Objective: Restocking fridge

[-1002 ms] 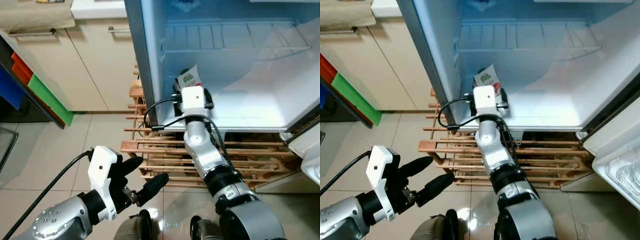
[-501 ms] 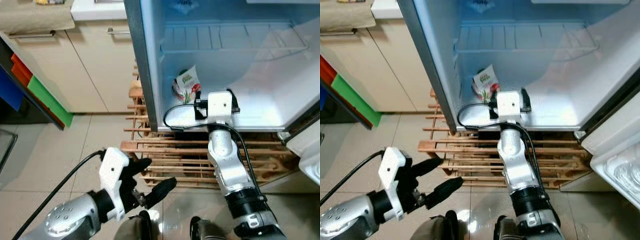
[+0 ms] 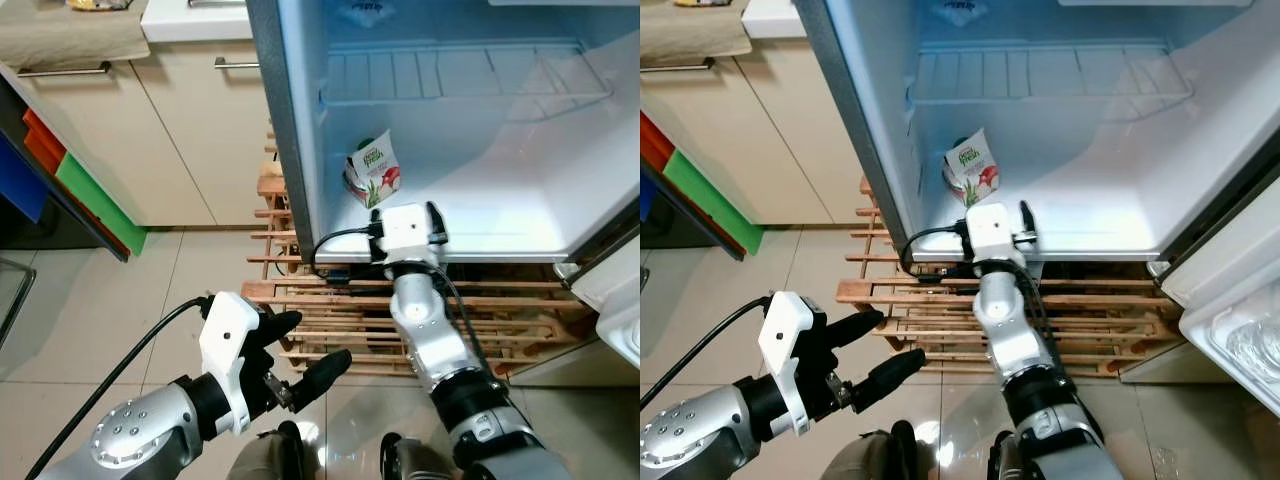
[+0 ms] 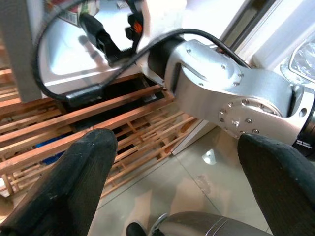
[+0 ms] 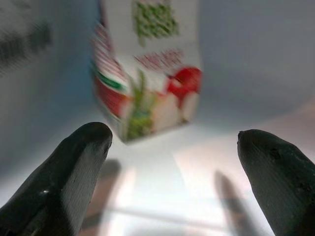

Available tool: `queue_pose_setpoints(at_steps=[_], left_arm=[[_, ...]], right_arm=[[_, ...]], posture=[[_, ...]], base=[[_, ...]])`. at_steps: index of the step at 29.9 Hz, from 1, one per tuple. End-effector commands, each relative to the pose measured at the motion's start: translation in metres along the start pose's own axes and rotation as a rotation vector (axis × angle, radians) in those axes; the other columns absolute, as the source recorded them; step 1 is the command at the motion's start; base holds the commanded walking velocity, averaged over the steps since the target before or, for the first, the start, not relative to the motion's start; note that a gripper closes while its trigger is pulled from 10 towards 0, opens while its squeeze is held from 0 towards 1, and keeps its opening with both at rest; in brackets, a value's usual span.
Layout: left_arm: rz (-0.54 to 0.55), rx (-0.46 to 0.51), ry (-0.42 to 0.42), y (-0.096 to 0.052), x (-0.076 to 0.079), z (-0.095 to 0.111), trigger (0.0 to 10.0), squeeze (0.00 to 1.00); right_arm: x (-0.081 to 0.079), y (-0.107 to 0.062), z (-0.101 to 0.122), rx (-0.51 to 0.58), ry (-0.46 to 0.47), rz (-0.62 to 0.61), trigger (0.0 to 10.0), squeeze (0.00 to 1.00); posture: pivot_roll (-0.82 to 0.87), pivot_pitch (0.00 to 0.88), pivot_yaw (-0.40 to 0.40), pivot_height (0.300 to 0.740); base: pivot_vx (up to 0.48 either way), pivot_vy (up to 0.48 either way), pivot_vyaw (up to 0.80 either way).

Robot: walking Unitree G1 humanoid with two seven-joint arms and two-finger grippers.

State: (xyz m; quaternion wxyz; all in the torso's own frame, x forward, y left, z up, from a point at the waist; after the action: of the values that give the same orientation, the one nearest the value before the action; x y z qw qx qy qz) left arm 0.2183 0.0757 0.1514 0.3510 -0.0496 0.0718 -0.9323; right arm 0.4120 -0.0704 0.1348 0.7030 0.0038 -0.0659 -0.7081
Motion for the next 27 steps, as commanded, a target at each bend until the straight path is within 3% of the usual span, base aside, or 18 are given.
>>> queue_pose_setpoints(at_steps=[1, 5, 10, 16, 18, 27], left_arm=[[0.008, -0.008, 0.009, -0.003, 0.0, -0.001, 10.0, 0.0], [0.014, -0.007, 0.009, -0.003, -0.001, 0.0, 10.0, 0.0], [0.02, -0.008, 0.007, -0.004, -0.002, 0.0, 10.0, 0.0], [0.032, -0.01, 0.005, -0.006, -0.003, 0.0, 10.0, 0.0], [0.035, -0.011, 0.003, -0.007, -0.003, 0.0, 10.0, 0.0], [0.036, -0.009, 0.0, -0.005, -0.003, 0.0, 10.0, 0.0]], right_arm=[[-0.006, -0.002, -0.004, -0.016, 0.014, 0.01, 10.0, 0.0], [-0.019, 0.003, -0.005, -0.032, 0.001, 0.036, 10.0, 0.0], [-0.018, 0.008, -0.003, -0.031, -0.021, 0.028, 10.0, 0.0], [0.002, 0.019, 0.005, 0.0, -0.1, -0.049, 10.0, 0.0], [0.017, 0.024, 0.009, 0.017, -0.133, -0.099, 10.0, 0.0], [0.037, 0.029, 0.013, 0.037, -0.2, -0.154, 10.0, 0.0]], posture=[[0.07, 0.235, 0.089, 0.74], [0.08, 0.238, 0.088, 0.74], [0.09, 0.24, 0.081, 0.74], [0.1, 0.245, 0.077, 0.74], [0.1, 0.248, 0.075, 0.74], [0.1, 0.251, 0.075, 0.74]], base=[[0.0, 0.0, 0.0], [0.0, 0.0, 0.0], [0.0, 0.0, 0.0], [0.0, 0.0, 0.0], [0.0, 0.0, 0.0], [0.0, 0.0, 0.0]])
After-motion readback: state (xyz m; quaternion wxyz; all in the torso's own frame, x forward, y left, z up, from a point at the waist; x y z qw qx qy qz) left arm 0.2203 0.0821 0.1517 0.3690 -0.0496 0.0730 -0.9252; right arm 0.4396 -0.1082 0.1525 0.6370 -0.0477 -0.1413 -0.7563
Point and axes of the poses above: a point about 5 cm out from each wrist's last joint towards the gripper, its own y axis pointing out of the wrist towards the gripper, its own z axis along the axis of the wrist's last joint, x = y × z, the point moved 6 cm from there along y, pointing out of the wrist towards the gripper, and after that the axes turned 10 degrees about y, right-handed, at the moved point
